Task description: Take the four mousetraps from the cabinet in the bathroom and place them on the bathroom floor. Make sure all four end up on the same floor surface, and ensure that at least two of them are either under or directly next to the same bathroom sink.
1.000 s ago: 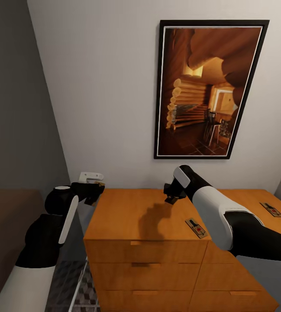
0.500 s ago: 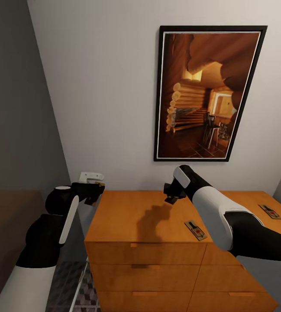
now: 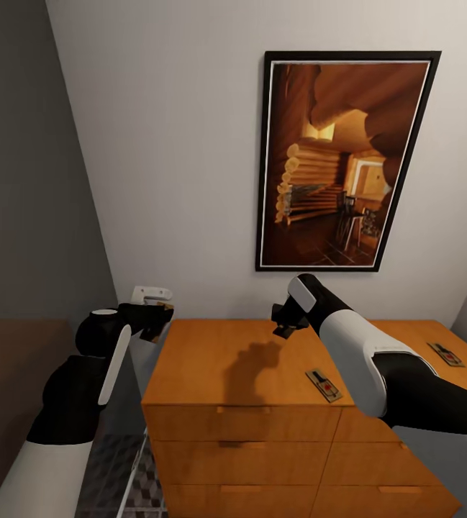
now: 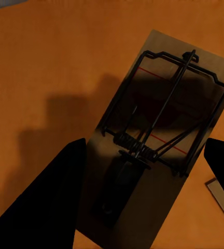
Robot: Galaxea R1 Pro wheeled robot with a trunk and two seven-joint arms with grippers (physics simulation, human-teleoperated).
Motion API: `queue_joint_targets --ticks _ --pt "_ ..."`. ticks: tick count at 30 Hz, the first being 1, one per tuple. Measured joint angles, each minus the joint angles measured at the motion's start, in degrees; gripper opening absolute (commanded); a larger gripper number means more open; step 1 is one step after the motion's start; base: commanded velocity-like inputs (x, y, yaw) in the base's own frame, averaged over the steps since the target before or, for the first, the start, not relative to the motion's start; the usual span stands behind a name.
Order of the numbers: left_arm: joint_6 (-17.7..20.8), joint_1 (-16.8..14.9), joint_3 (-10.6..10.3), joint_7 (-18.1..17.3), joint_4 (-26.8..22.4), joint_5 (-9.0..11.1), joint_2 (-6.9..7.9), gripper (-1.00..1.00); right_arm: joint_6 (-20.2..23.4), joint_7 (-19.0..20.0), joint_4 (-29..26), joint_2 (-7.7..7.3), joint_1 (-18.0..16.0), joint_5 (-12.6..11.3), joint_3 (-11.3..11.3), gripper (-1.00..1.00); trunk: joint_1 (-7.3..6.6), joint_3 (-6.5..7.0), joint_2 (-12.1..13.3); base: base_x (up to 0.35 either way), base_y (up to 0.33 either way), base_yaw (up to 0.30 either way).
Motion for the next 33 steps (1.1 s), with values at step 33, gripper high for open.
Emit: queue_joint_targets --ticks 33 --pt "0.0 0.0 0.0 0.0 -0.1 0.1 -0.08 -1.0 1.2 -0.1 -0.3 0.35 0.1 -0.2 0.1 -1.0 -7.26 5.95 13.3 0.0 0.0 0.0"
